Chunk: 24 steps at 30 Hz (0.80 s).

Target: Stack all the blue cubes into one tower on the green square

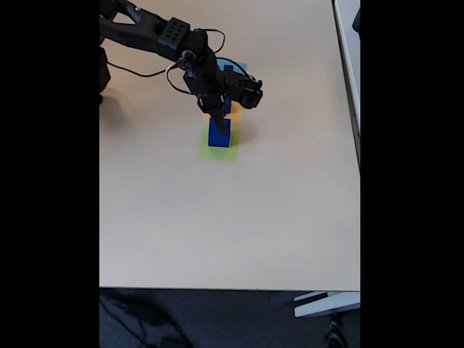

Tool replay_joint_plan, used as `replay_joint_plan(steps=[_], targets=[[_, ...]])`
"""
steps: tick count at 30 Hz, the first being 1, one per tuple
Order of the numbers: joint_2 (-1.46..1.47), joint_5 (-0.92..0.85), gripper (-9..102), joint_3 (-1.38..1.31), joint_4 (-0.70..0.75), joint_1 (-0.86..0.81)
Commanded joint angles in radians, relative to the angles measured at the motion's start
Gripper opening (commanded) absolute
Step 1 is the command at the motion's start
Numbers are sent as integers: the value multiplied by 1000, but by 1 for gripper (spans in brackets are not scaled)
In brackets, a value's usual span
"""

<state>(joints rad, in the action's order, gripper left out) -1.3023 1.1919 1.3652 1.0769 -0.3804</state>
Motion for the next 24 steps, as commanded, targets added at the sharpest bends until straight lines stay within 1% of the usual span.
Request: replay_joint_plan(steps=[1, 24], targets=[[-8, -15, 26, -11, -11, -14], [21, -46, 25, 15, -15, -43]])
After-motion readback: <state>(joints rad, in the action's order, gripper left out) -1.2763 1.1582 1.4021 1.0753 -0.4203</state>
